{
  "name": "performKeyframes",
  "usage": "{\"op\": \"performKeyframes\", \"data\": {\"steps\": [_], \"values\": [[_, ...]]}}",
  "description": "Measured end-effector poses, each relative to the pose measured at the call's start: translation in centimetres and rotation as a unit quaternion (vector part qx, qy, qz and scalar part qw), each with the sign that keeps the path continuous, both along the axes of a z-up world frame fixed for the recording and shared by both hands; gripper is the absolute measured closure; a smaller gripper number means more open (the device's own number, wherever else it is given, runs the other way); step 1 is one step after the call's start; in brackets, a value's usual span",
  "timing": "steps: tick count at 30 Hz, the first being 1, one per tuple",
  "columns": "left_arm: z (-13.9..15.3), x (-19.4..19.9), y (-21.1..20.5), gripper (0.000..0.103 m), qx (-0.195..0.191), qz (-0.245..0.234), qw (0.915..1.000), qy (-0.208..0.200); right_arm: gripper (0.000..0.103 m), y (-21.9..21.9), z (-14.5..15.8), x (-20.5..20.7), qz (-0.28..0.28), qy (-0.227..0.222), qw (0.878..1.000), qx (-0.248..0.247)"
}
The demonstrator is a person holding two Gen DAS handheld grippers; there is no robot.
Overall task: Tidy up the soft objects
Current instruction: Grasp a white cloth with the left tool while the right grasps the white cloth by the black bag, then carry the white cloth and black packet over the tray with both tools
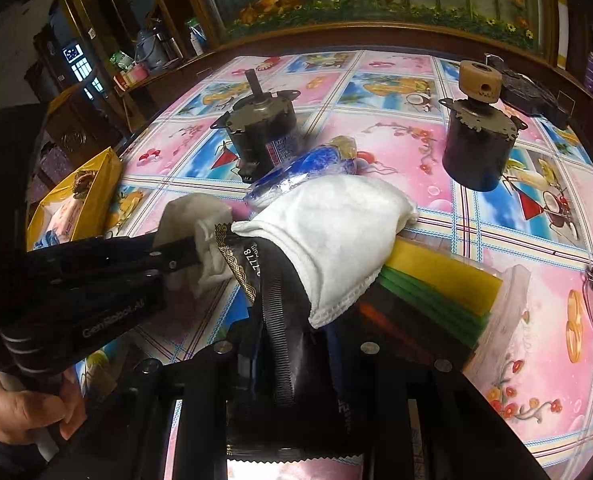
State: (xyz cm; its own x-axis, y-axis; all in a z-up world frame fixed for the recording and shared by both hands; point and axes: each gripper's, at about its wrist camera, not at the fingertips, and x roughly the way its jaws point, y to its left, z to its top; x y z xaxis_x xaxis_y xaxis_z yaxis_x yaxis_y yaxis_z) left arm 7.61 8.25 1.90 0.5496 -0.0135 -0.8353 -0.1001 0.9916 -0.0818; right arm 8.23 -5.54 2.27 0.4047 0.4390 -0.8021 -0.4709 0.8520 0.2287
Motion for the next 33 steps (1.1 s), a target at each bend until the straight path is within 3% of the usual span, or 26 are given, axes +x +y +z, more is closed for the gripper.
{"op": "performKeyframes", "data": {"steps": [5,11,33], "values": [[1.4,-2.8,0.6,0.083,-0.008,0.009,0.9994,-0.032,0.075,0.6,0.5,-0.6,0.019,-0.014,1.0,0.008],[2.5,-7.2,0.9,0.083,0.01,0.017,0.997,-0.075,0.075,2.9,0.6,-2.6,0.075,-0.021,0.997,0.017],[5.4,-11.8,2.0,0.083,-0.013,0.021,0.9893,-0.144,0.075,3.6,1.9,-3.3,0.065,-0.04,0.993,0.095]]}}
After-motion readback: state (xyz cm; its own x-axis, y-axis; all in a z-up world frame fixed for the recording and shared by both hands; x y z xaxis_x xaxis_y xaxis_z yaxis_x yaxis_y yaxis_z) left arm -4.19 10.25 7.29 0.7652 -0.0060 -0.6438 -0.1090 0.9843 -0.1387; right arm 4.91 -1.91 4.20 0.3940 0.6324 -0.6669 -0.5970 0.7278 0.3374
